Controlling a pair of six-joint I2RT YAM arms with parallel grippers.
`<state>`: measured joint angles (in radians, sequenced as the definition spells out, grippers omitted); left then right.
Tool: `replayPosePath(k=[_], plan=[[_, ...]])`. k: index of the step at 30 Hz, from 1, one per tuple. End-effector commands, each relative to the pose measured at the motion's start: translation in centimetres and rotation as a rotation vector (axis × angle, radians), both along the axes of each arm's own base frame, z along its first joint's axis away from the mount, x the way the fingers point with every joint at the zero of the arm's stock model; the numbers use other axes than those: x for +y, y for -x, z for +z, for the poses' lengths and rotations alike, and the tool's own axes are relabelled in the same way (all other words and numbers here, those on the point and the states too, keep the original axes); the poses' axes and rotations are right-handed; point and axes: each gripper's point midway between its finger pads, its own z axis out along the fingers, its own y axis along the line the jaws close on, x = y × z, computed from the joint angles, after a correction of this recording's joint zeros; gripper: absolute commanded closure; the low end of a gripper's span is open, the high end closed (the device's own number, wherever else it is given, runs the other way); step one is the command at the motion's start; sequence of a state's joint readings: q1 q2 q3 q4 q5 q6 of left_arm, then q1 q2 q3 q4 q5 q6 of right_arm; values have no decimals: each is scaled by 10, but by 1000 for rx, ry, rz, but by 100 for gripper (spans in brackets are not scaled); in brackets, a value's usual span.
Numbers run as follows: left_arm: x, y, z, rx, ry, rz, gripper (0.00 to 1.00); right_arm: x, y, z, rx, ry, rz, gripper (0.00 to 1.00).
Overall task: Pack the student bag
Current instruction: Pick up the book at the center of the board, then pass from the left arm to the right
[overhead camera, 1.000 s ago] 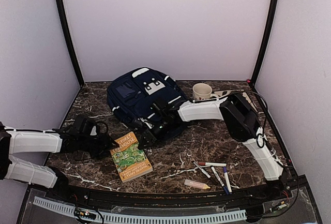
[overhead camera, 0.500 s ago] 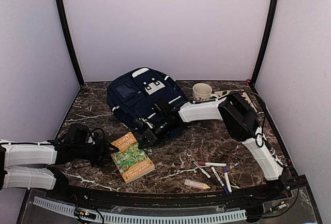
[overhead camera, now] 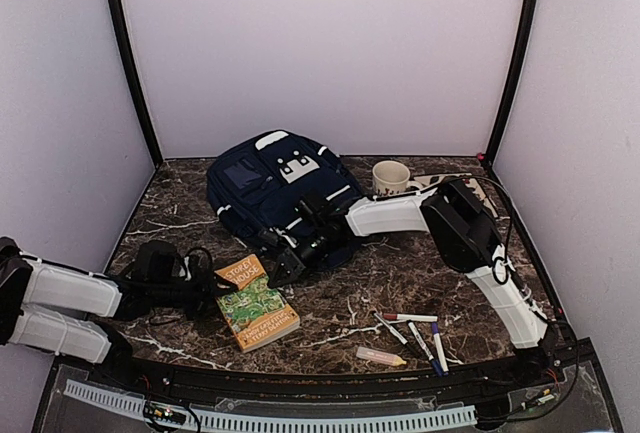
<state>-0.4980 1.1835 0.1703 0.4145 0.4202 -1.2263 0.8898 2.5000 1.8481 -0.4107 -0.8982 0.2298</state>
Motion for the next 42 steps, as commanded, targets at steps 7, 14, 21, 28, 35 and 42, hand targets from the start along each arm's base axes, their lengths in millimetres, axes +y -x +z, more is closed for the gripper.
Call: replayPosePath(k=[7, 14, 21, 28, 35, 42], plan=[[19, -17, 65, -193, -85, 76, 75, -65, 13, -85, -20, 368, -64, 73], [22, -19, 118, -352, -84, 56, 95, -52, 11, 29, -152, 124, 4, 64], [-2, -24, 188, -566, -109, -146, 100, -74, -8, 135, -486, -3, -19, 49], [-38, -21, 234, -747, 5, -353, 100, -91, -36, 206, -614, -36, -83, 33], [-65, -35, 260, -822, 104, -435, 100, -102, -56, 250, -713, -124, -158, 0], [-85, -27, 268, -904, 199, -589, 100, -86, -60, 254, -666, -194, -133, 0]])
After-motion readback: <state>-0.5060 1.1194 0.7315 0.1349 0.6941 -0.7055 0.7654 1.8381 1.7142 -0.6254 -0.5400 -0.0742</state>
